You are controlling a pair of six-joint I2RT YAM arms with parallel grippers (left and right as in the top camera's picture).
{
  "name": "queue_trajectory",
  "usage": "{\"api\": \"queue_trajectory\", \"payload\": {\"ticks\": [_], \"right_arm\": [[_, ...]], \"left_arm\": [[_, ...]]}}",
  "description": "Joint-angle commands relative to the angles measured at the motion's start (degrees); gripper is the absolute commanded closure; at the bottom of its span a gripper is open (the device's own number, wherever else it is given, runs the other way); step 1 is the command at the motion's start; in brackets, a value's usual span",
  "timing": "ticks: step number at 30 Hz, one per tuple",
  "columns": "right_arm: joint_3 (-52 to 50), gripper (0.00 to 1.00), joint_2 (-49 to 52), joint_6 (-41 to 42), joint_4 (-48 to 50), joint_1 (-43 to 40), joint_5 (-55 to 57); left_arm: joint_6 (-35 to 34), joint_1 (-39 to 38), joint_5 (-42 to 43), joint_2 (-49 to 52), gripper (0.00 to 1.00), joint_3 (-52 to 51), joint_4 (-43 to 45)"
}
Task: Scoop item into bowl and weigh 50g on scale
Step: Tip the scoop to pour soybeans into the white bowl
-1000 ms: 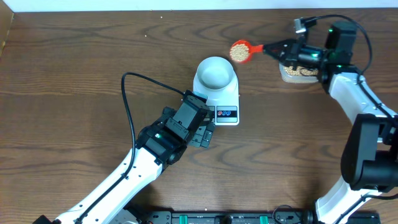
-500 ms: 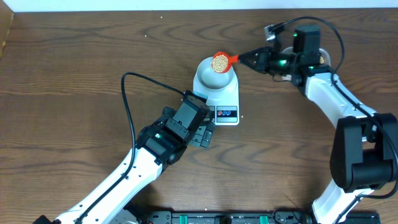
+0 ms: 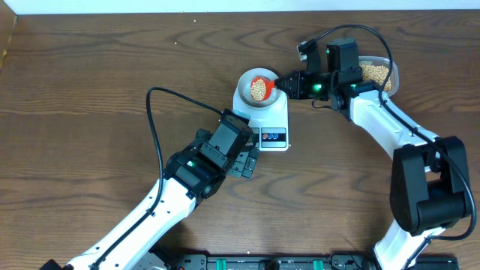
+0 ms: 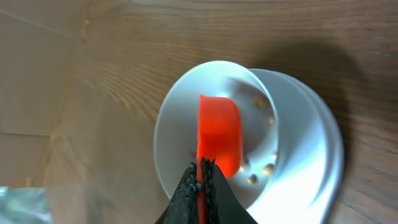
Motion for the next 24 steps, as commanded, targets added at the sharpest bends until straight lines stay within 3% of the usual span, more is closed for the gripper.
{"api": "queue_trajectory", "payload": {"ticks": [1, 6, 15, 19, 24], "right_arm": [[0.1, 0.99, -4.9, -6.5, -1.7, 1.6, 6.1], [0.1, 0.99, -8.1, -11.7, -3.7, 5.4, 16.9], [0.1, 0.98, -9.7, -23.7, -4.2, 17.8, 46.8], [0.1, 0.99, -9.7, -27.1, -3.7, 21.0, 52.9], [0.1, 0.99, -9.8, -24.5, -2.7, 21.9, 53.5]], "left_arm": [[-0.3, 0.0, -1.0, -0.2, 0.02, 0.0, -0.1], [-0.3, 0.0, -1.0, -0.2, 0.02, 0.0, -0.1], [-0.3, 0.0, -1.0, -0.2, 0.02, 0.0, -0.1], [-0.3, 0.0, -1.0, -0.2, 0.02, 0.0, -0.1], [-0.3, 0.0, -1.0, -0.2, 0.02, 0.0, -0.1]]}}
